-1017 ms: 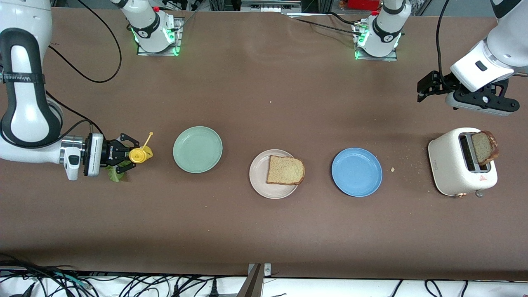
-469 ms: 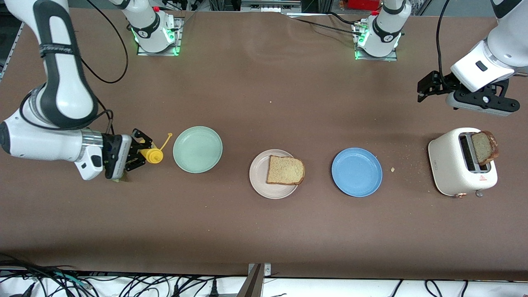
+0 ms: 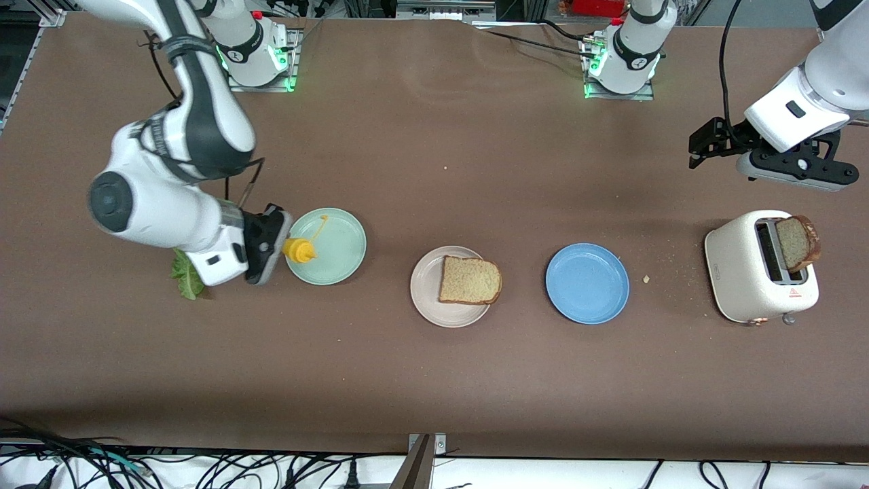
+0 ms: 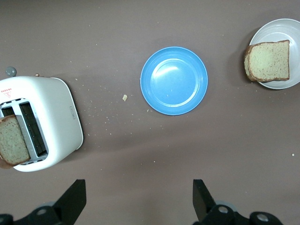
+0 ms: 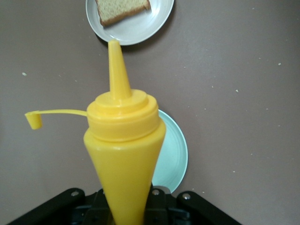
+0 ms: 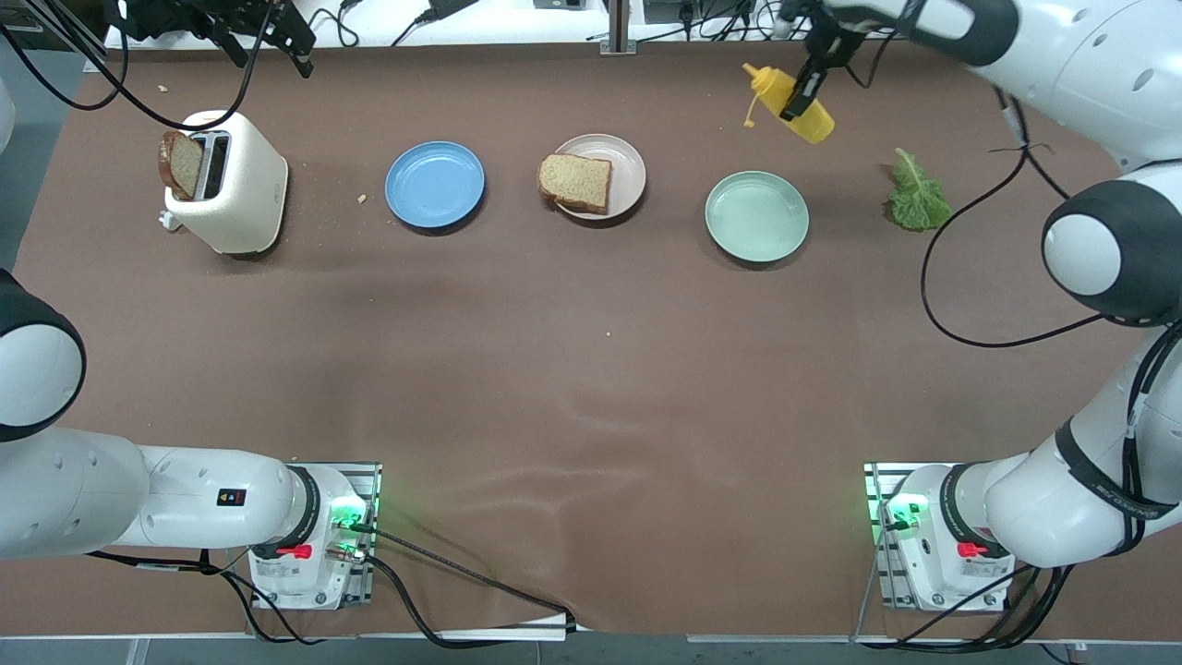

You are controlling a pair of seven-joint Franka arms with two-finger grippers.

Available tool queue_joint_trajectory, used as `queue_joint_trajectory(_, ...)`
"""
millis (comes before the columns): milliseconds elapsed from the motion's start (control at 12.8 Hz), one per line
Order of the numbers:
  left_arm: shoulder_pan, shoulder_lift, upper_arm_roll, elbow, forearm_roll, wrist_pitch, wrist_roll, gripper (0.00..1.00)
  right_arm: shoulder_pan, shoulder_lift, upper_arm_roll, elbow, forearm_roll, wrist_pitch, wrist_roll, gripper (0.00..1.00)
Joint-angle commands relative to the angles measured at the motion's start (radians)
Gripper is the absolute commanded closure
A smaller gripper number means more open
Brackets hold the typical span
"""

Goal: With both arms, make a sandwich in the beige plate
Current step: 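Carry the mustard bottle over the bread on the beige plate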

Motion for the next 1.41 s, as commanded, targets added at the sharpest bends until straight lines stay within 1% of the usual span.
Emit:
queue_joint_trajectory(0, -0.001, -0.016, -0.002, -0.009, 0.029, -0.005, -0.009, 0.0, 0.047, 0.007, 0.044, 0.019, -0.16, 0.025, 0.084, 0.98)
queue_joint_trajectory(235, -0.001, -0.016, -0.002, -0.009, 0.029, -0.005, -0.009, 0.0, 0.103, 0.017, 0.102, 0.019, -0.362, 0.025, 0.203, 0.98)
queue_joint_trajectory(391, -0.001, -0.016, -0.002, -0.009, 0.029, -0.005, -0.009, 0.0, 0.165, 0.042, 0.107, 0.02, -0.47, 0.022, 0.286, 0.98)
queue_joint_trajectory(548, -0.001, -0.016, -0.003, -0.009, 0.029, -0.004, -0.009, 0.0, 0.216, 0.074, 0.107, 0.036, -0.542, 0.016, 0.353, 0.98)
queue_joint_trajectory(782, -0.001, -0.016, -0.002, -0.009, 0.027, -0.005, -0.009, 0.0, 0.296, 0.149, 0.099, 0.074, -0.648, 0.008, 0.419, 0.97)
queue_joint_trajectory(1095, -0.001, -0.017, -0.002, -0.009, 0.027, -0.004, -0.009, 0.0, 0.359, 0.252, 0.081, 0.132, -0.774, -0.009, 0.44, 0.97)
queue_joint_trajectory(1174, -0.001, -0.016, -0.002, -0.009, 0.027, -0.005, -0.009, 0.0, 0.367, 0.272, 0.076, 0.143, -0.8, -0.009, 0.441, 0.97)
queue_joint_trajectory(1330, -0.001, -0.016, -0.002, -0.009, 0.027, -0.004, -0.009, 0.0, 0.38, 0.295, 0.057, 0.163, -0.814, -0.009, 0.447, 0.97)
